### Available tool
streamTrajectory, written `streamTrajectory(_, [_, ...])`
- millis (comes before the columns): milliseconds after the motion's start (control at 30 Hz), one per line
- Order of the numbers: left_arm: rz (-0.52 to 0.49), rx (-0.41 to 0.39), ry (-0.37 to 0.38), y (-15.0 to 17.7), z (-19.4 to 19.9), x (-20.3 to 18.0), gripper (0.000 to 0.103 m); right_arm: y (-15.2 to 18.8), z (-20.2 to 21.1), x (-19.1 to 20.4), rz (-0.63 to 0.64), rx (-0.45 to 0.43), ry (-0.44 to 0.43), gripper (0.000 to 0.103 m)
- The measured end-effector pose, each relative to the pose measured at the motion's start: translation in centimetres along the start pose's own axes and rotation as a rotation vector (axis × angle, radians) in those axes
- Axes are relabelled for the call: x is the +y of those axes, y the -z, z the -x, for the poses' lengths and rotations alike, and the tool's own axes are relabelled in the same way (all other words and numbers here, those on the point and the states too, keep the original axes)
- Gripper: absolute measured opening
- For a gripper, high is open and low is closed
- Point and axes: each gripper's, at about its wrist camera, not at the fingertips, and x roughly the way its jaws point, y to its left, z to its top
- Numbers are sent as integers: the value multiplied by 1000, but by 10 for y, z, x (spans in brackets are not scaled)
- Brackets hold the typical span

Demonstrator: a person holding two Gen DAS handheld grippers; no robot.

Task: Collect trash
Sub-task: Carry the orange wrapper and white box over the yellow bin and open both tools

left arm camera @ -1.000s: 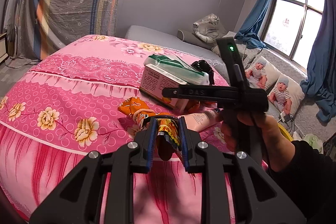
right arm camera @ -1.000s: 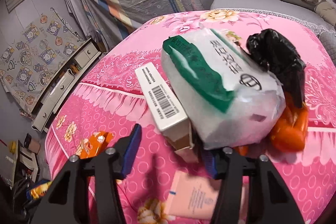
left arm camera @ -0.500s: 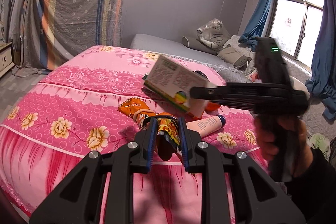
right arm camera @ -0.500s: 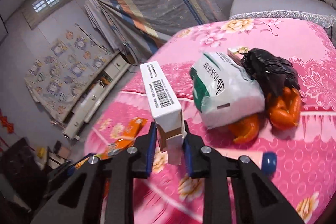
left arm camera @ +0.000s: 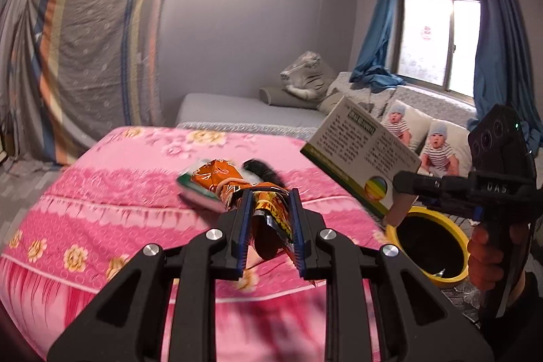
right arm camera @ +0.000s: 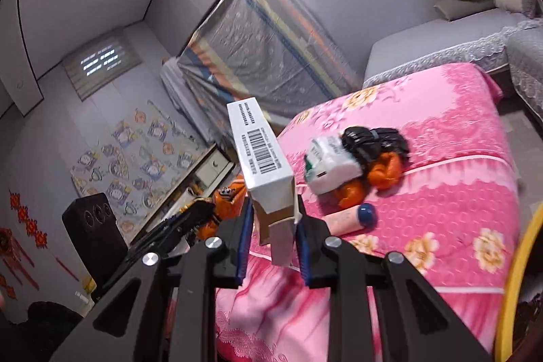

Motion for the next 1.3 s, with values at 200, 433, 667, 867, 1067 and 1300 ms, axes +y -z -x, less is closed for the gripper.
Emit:
streamTrajectory(200, [-72,-48,80,-19,-3,-56,20,9,72,-21,-37,-132,67,22])
streamTrajectory(433, [-127,-84,185,-40,-13,-117,20,13,148,-40,-64,-295,156,22])
streamTrajectory(667, [-170,-105,289,-48,-22,-170,20,19,199,-63,-92,-407,239,22])
streamTrajectory(867, [-190,-93,351,-45,-35,-197,20,31,224,-81,-114,-471,325,22])
streamTrajectory(1067, [-206,-75,383,-41,-50,-210,20,42,235,-108,-162,-506,391,22])
streamTrajectory(1300, [-220,-47,399,-33,-66,-224,20,55,236,-137,-221,-499,446,22])
